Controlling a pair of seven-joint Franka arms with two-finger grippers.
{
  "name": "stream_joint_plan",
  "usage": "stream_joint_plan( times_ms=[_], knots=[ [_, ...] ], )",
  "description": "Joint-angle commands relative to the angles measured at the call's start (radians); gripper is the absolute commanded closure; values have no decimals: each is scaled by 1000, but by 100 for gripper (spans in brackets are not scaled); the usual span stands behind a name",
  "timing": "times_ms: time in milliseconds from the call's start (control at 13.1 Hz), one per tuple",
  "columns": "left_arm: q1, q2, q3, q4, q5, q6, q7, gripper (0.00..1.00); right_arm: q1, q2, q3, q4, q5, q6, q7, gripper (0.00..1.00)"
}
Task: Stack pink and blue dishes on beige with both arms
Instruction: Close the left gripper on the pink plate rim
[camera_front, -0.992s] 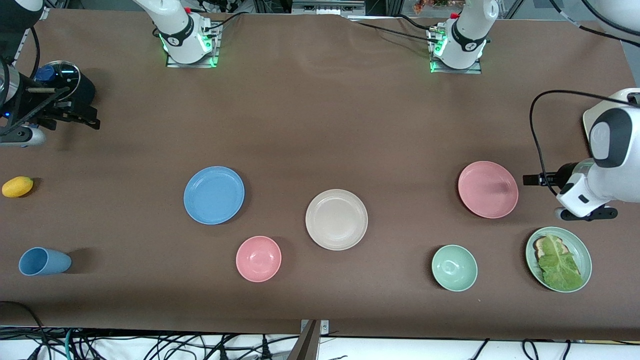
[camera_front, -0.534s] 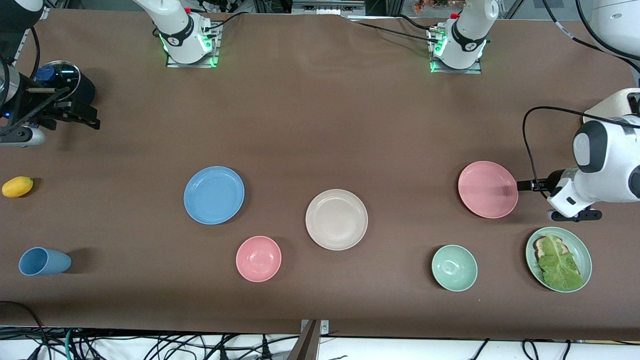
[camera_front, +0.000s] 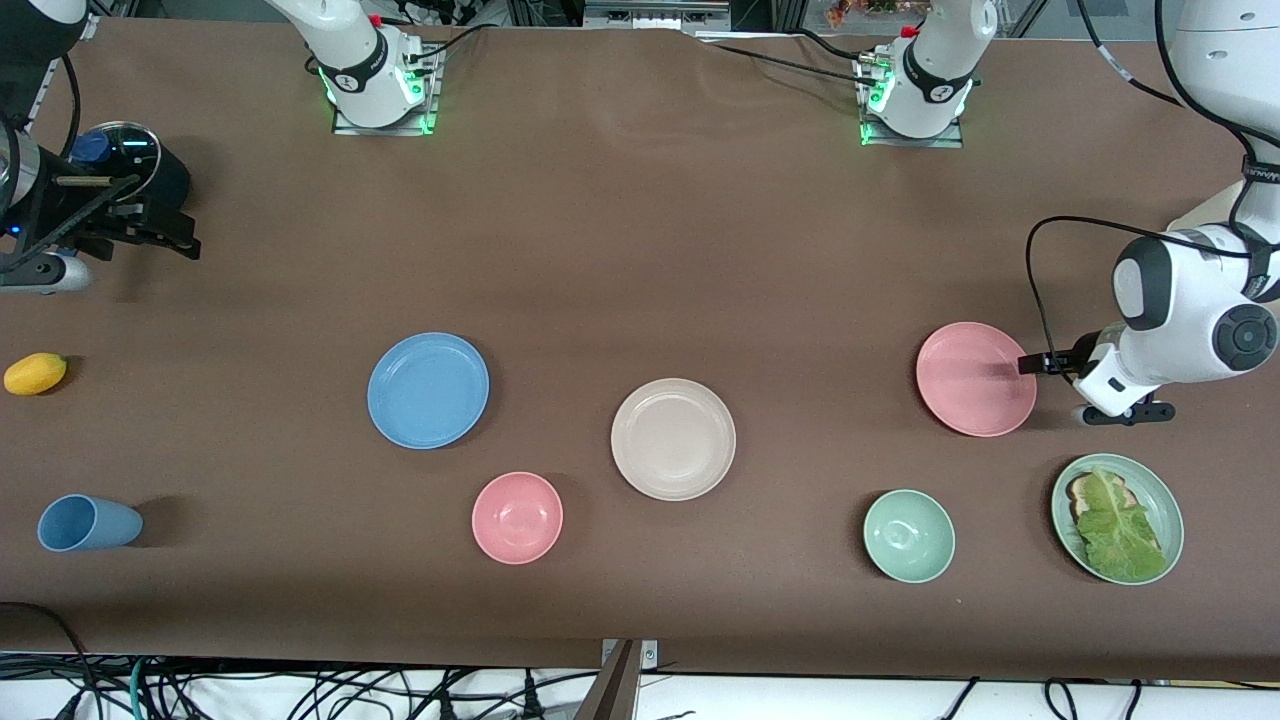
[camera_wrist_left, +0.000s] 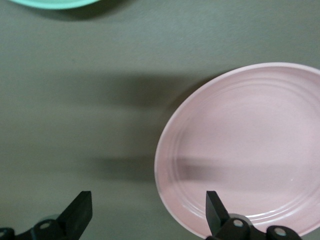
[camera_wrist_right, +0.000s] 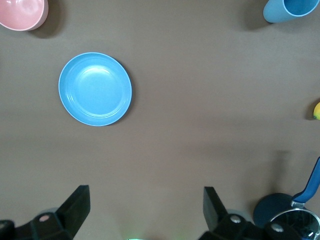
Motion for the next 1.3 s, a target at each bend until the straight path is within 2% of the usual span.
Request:
stream_joint_plan(
  times_ms=[0, 229, 458, 611, 687, 840, 916, 1221],
  knots=[
    [18, 7, -10, -17, -56, 15, 21, 0, -4, -2, 2, 10, 14, 0, 4, 0],
    [5, 41, -10, -10, -56, 28, 21, 6, -7, 0, 1, 10, 14, 2, 4, 0],
    [8, 65, -10, -9, -49, 53, 38, 26, -6, 1, 2, 10, 14, 3, 4, 0],
    [18, 82, -10, -9, -62, 73, 119, 39, -6, 1, 2, 10, 16, 3, 4, 0],
    [22, 85, -10, -9, -62, 73, 125, 51, -6, 1, 2, 10, 16, 3, 4, 0],
    [21, 85, -10, -9, -62, 71, 122, 93, -6, 1, 2, 10, 16, 3, 4, 0],
    [18, 85, -10, -6, -59, 71, 119, 100, -7, 1, 1, 10, 16, 3, 4, 0],
    [5, 84, -8, 0, -50, 61, 104, 100, -17, 6, -5, 10, 16, 3, 3, 0]
  ],
)
